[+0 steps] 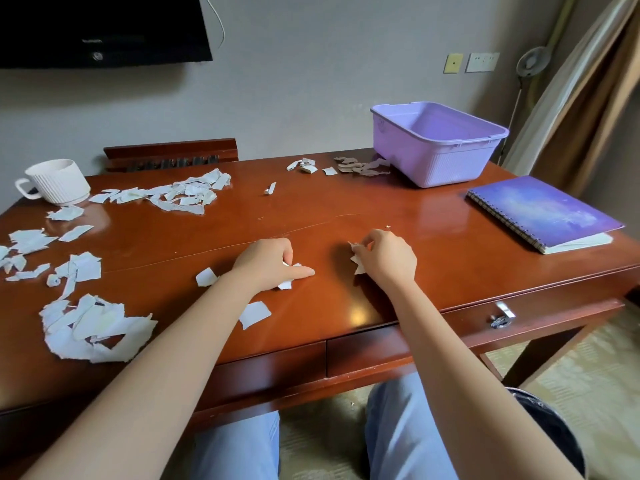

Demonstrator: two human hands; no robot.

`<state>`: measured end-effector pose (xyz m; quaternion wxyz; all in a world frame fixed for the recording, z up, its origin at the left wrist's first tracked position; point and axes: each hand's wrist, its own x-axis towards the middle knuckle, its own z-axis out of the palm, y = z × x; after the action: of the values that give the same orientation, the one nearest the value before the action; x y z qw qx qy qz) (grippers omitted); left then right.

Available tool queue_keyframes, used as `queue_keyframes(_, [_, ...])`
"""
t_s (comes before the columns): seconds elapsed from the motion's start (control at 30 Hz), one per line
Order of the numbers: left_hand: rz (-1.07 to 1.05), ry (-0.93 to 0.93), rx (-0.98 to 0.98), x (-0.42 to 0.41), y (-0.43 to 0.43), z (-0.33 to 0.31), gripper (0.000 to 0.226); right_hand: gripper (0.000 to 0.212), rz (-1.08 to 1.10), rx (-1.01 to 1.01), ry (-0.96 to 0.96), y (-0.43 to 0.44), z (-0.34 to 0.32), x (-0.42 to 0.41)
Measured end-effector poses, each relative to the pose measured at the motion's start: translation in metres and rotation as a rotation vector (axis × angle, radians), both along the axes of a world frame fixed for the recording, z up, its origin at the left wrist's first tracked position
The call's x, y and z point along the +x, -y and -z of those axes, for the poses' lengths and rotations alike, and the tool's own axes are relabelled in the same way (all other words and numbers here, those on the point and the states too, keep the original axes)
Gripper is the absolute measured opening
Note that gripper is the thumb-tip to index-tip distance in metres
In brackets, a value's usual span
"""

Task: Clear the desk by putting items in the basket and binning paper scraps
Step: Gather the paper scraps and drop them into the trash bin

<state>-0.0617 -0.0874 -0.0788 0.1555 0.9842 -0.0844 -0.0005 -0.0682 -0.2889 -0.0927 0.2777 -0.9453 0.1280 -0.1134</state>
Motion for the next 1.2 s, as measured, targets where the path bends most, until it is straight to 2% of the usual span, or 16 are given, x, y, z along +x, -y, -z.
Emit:
queue_keyframes(0.17, [-0.012,0.036,0.122,-0.003,0.004,0.005,0.041,0.019,0.007,0.015,0.039,0.0,0.002,-0.001])
queue_keyframes(0.43, [-0.024,0.004,-0.081,-0.003,-0.001,0.001,0.04,0.018,0.012,0.03,0.058,0.001,0.004,0.0])
queue_keyframes(0.6, [0.03,-0.045,0.064,-0.01,0.002,-0.002,0.052,0.018,0.015,0.043,0.066,0.001,0.004,-0.001])
queue_keyframes(0.77, [0.033,-0.051,0.155,-0.011,0.006,0.001,0.046,0.018,0.008,0.059,0.074,0.001,0.004,-0.002])
queue_keyframes(0.97, [-0.002,0.087,0.203,-0.02,0.013,0.008,0.035,0.021,-0.011,0.098,0.094,0.002,0.004,-0.005])
queue_keyframes(1.07, [-0.033,0.122,0.134,-0.017,0.015,0.004,0.03,0.017,-0.03,0.194,0.141,0.006,0.001,-0.008])
queue_keyframes(1.2, [-0.056,0.161,0.015,-0.004,0.034,-0.019,0.036,0.019,0.035,0.55,0.224,0.018,-0.002,-0.013])
